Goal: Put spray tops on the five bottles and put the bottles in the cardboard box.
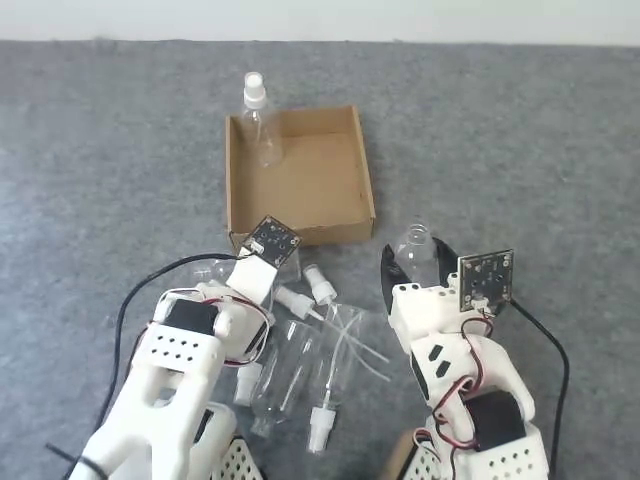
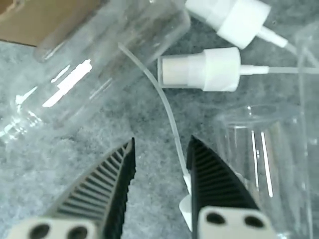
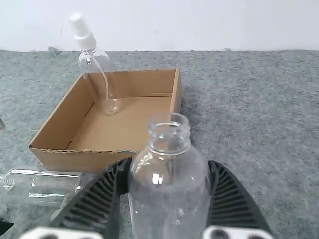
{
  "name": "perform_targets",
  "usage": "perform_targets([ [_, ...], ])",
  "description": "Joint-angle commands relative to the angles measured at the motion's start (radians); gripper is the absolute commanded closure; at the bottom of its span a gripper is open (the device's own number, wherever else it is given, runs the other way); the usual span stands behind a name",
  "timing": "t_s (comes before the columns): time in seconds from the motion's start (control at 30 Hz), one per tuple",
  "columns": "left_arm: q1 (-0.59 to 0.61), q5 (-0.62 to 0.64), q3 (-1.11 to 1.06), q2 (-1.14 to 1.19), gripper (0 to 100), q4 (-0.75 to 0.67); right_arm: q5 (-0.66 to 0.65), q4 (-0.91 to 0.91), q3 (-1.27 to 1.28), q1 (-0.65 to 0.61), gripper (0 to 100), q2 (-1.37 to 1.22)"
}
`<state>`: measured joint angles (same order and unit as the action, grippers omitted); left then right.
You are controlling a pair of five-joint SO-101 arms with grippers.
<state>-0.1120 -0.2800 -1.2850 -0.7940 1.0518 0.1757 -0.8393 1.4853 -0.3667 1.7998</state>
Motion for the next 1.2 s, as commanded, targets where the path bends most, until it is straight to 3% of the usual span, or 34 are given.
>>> perform_targets([
  [0.0, -0.005, 0.011, 0.008, 0.005, 84, -0.025, 0.009, 0.024, -0.014, 0.013, 88.4, 0.016],
  [0.13, -0.006, 0.011, 0.025, 0.051, 84, -0.031, 0.009, 0.024, -0.014, 0.013, 88.4, 0.016],
  [0.43, -0.003, 0.017, 0.228, 0.443, 85, -0.002, 0.009, 0.024, -0.014, 0.012, 88.4, 0.016],
  [0.53, -0.003, 0.017, 0.272, 0.517, 91, 0.005, 0.008, 0.024, -0.014, 0.012, 88.4, 0.016],
  [0.63, -0.005, 0.015, 0.280, 0.525, 99, 0.015, 0.008, 0.024, -0.014, 0.012, 88.4, 0.016],
  [0.9, 0.002, 0.002, 0.280, 0.525, 99, 0.052, 0.008, 0.024, -0.014, 0.012, 88.4, 0.016],
  [1.17, 0.005, -0.095, 0.289, 0.523, 99, 0.106, 0.006, 0.024, -0.014, 0.012, 88.4, 0.016],
])
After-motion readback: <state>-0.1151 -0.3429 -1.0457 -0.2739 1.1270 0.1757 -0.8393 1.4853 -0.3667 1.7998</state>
